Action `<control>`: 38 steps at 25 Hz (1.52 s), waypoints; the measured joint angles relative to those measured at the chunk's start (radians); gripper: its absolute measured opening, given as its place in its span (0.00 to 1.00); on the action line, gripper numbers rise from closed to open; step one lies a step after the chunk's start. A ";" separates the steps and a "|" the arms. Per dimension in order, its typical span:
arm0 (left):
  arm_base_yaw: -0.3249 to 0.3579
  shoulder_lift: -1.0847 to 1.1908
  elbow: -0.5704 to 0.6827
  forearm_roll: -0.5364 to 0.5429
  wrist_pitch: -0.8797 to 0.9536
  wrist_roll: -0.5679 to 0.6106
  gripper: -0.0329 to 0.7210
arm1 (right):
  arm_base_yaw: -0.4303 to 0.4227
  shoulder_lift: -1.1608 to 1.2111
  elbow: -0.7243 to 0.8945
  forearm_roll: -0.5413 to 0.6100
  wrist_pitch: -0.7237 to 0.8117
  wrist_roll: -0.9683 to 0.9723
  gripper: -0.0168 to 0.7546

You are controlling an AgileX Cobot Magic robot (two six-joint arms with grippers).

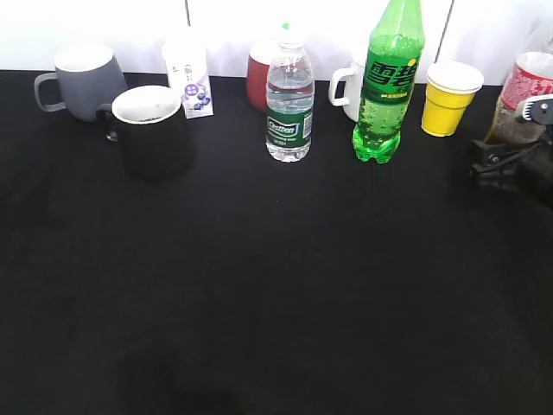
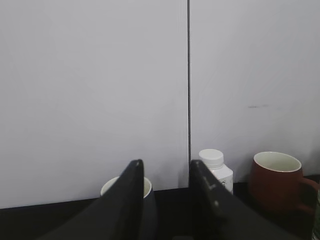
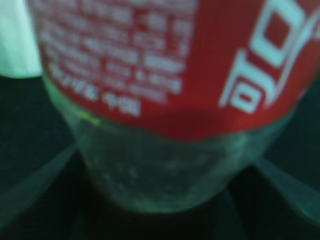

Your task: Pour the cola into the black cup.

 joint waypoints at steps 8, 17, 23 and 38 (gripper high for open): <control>0.000 0.000 0.000 0.000 0.000 0.000 0.36 | 0.000 -0.002 0.252 0.020 -0.257 0.024 0.83; 0.000 -0.264 -0.083 0.001 0.423 0.000 0.29 | 0.000 -0.815 0.438 -0.131 0.040 0.255 0.77; 0.000 -0.724 -0.294 -0.046 1.089 0.000 0.13 | 0.001 -1.390 -0.072 -0.346 1.255 0.401 0.76; 0.000 -1.055 -0.296 -0.012 1.955 -0.006 0.11 | 0.001 -1.911 -0.071 -0.028 2.152 0.085 0.75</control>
